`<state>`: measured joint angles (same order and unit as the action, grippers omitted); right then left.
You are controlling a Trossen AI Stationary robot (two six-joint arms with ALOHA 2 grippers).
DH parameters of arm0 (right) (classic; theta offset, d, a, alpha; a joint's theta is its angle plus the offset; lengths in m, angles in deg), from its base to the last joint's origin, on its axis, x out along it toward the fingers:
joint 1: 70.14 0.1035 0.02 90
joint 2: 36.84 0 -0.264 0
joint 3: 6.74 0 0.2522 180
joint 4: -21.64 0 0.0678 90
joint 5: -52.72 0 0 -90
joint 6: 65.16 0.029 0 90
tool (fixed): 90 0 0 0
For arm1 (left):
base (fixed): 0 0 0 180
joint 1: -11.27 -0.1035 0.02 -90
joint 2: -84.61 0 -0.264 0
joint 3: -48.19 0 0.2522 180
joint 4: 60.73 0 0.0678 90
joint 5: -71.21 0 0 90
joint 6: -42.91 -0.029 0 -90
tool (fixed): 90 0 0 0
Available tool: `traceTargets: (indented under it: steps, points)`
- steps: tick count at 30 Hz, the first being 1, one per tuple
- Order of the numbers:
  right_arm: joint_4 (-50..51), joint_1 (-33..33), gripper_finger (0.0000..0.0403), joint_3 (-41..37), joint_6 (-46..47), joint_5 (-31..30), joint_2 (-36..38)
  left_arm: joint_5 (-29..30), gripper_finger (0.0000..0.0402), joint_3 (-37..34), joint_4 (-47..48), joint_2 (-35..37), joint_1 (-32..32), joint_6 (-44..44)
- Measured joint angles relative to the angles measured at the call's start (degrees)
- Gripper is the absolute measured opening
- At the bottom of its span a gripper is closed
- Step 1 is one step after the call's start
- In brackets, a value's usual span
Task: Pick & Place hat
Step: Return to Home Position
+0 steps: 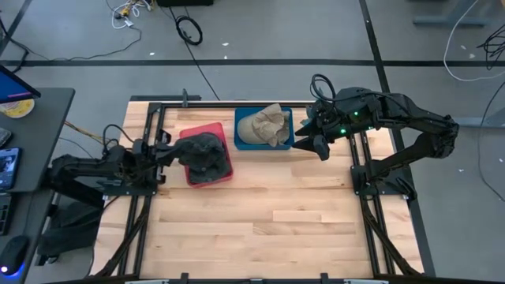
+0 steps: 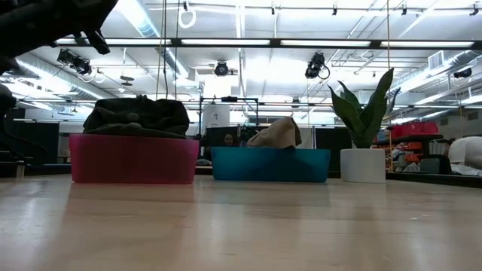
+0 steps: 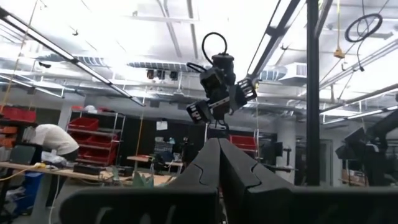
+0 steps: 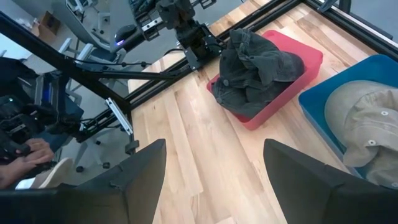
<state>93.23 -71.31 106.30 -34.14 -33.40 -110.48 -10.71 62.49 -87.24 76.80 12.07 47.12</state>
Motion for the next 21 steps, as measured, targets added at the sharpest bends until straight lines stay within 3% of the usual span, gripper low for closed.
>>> traceTargets:
  steps: [6, 11, 21]
  points:
    - [0.0, 0.0, 0.0272, 0.0, 0.0, 0.0, 0.0, -2.0, 0.0002, 0.0, 3.9, 3.5, 0.0, -0.3]
    - [0.0, 0.0, 0.0272, 0.0, 0.0, 0.0, 0.0, -3.5, 0.0002, 0.0, 13.3, 7.5, 0.0, -0.3]
    - [0.0, 0.0, 0.0272, 0.0, 0.0, 0.0, 0.0, -3.5, 0.0002, 0.0, 24.1, 7.7, 0.0, 2.3]
